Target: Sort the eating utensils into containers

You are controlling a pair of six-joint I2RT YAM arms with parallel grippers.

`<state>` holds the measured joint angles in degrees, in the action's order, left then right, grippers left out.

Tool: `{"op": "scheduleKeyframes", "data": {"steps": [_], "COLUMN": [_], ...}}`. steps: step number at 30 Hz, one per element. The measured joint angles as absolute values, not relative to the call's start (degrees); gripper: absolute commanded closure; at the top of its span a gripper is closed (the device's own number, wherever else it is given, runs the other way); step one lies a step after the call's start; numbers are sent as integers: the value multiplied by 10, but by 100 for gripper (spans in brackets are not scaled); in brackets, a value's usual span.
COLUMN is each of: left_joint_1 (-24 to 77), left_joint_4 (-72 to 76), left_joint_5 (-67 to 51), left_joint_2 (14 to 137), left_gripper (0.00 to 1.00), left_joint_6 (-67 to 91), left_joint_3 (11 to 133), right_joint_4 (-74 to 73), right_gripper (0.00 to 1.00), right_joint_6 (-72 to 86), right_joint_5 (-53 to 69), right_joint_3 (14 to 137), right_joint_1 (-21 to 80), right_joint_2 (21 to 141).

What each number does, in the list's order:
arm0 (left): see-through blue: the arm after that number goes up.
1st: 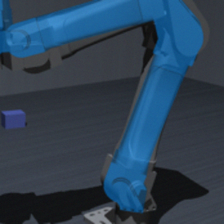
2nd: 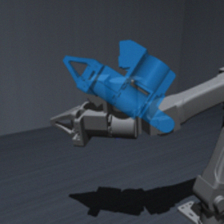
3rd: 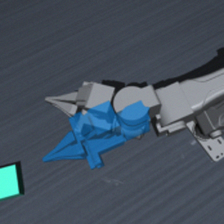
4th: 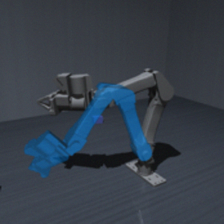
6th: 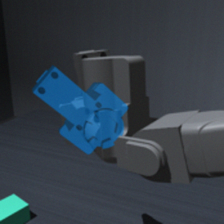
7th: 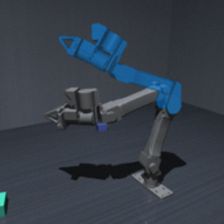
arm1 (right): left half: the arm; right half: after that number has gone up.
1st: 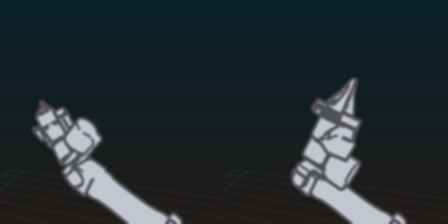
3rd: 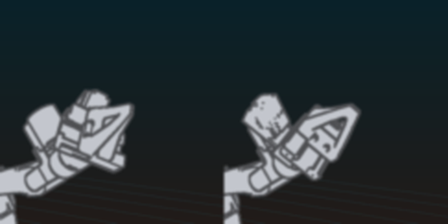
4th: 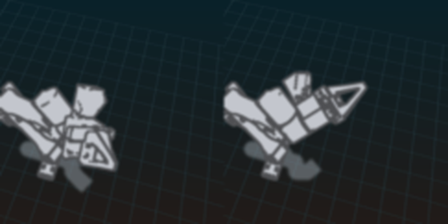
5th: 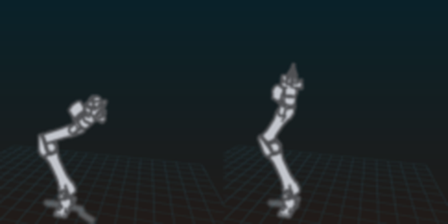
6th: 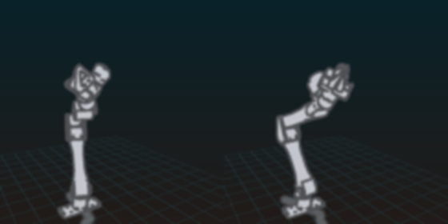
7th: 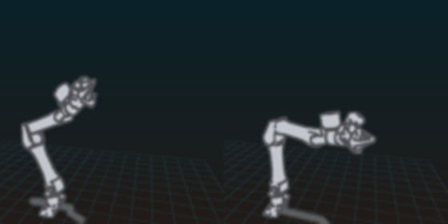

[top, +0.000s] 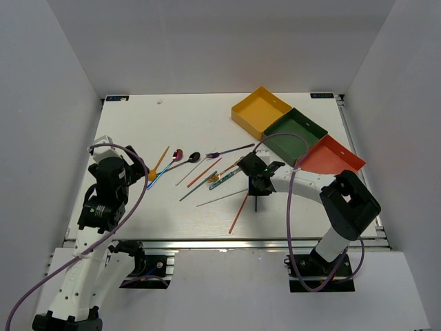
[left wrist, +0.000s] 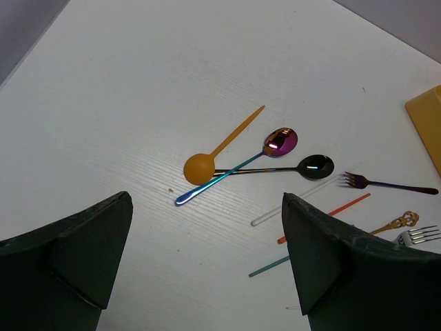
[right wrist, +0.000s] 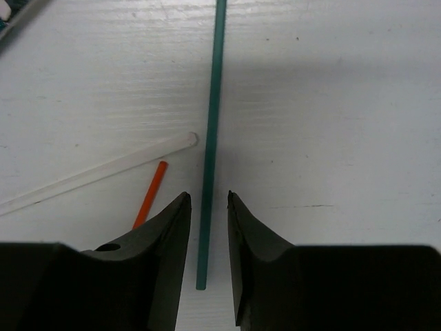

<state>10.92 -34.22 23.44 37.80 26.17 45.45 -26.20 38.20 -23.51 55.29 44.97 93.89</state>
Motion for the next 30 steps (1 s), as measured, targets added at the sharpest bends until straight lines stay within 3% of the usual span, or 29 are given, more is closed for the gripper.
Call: {"op": "scheduleKeyframes", "data": {"steps": [6,10,19,30], "left_joint_1": [109,110,111,112], "left_joint_4": [-342,-342,-342,-342], "left_joint_5": [233,233,232,232], "left_joint_2": [378,378,378,378], "left_gripper": [2,2,2,2], "left_joint_6": [262,262,262,262], "left_joint_3": [455,455,455,455], "right_joint_4": [-229,-201,-193,-283], "right_gripper": [78,100,100,100], "right_joint_6": [387,390,423,409], "right_joint_5": [-222,-219,-217,-223], "right_joint_3": [533,523,465,491], "right_joint_1": [432,422,385,333], "right_joint_2": [950,948,888,646]}}
